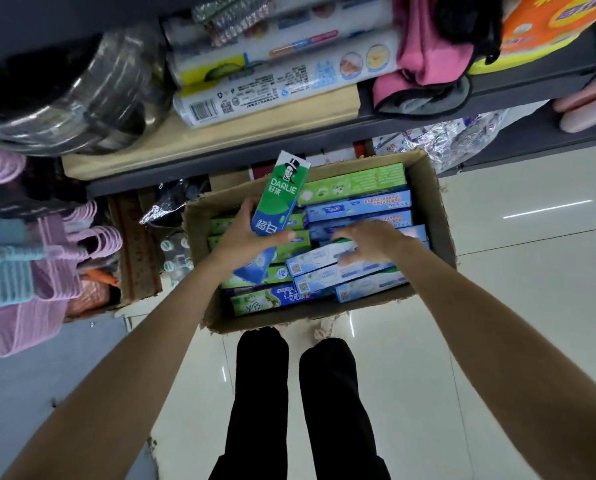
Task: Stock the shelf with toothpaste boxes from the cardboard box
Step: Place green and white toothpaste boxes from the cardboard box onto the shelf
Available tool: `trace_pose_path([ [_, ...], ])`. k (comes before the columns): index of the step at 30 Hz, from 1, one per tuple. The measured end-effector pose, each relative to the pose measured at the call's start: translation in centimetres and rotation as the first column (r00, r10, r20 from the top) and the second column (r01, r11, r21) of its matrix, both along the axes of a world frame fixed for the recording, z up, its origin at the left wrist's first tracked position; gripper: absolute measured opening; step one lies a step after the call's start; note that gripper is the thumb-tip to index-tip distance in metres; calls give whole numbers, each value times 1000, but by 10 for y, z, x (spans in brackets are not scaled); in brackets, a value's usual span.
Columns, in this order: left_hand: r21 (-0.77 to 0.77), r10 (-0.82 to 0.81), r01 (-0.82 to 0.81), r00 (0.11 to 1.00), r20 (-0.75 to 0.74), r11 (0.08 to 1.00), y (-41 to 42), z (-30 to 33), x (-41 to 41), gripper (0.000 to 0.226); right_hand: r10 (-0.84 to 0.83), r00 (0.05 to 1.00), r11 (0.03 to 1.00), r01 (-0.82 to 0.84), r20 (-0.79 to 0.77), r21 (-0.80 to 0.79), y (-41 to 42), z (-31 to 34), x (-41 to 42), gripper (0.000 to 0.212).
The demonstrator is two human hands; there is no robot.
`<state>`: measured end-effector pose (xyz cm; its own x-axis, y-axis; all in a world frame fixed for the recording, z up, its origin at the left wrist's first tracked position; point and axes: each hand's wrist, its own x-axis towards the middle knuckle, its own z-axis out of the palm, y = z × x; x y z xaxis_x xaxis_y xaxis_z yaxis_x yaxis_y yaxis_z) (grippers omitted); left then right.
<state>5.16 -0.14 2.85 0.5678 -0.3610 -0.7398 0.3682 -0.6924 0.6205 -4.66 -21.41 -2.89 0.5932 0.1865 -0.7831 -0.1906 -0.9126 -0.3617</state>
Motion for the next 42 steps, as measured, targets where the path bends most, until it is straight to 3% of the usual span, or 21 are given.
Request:
trace_pose_path([
  [2, 5, 11, -11, 999, 41, 1000, 8, 13, 1, 60, -9, 1000, 1000, 8, -22, -11, -4, 6, 5, 64],
  [5, 33, 35, -40, 992, 123, 999, 15, 34, 1, 54, -72, 987, 992, 85, 141, -91, -7, 33, -1, 56],
  [7, 5, 105, -108, 978, 178, 994, 19, 52, -1, 48, -335, 918, 942, 333, 214, 45, -4, 62, -17, 42],
  [8, -23, 150, -148, 969, 195, 989, 20, 63, -2, 46, -535, 825, 844, 509, 183, 170, -2, 79, -29, 35],
  [10, -83, 232, -220, 956, 179, 972, 22, 89, -7, 43, -840, 542, 500, 774, 2, 389, 4, 118, -51, 26],
  [12, -135, 282, -263, 946, 157, 955, 21, 118, -15, 42, -922, 281, 113, 854, -268, 507, 14, 163, -66, 32],
  [14, -185, 321, -294, 937, 139, 938, 18, 151, -25, 41, -859, 109, -202, 825, -500, 527, 27, 205, -73, 41],
  [16, -230, 345, -312, 931, 120, 922, 15, 181, -37, 39, -794, 42, -352, 780, -606, 517, 42, 241, -74, 40],
  [18, -257, 345, -310, 933, 103, 915, 14, 209, -48, 39, -763, 6, -433, 737, -646, 519, 56, 269, -72, 46],
  [22, -329, 388, -351, 920, 52, 877, 20, 253, -69, 36, -771, 30, -444, 691, -636, 571, 72, 310, -71, 51],
  [27, -392, 387, -333, 920, 65, 858, 40, 291, -88, 52, -810, 218, -270, 685, -544, 676, 85, 345, -70, 51],
  [30, -406, 455, -395, 889, 59, 824, 58, 308, -89, 53, -798, 284, -231, 670, -532, 705, 99, 361, -58, 49],
  [36, -467, 604, -535, 797, -4, 704, 92, 327, -64, 47, -885, 265, -92, 705, -382, 703, 153, 377, -10, 27],
  [42, -477, 501, -409, 862, 77, 778, 128, 330, -13, 56, -941, 129, -106, 768, -314, 631, 211, 391, 52, 41],
])
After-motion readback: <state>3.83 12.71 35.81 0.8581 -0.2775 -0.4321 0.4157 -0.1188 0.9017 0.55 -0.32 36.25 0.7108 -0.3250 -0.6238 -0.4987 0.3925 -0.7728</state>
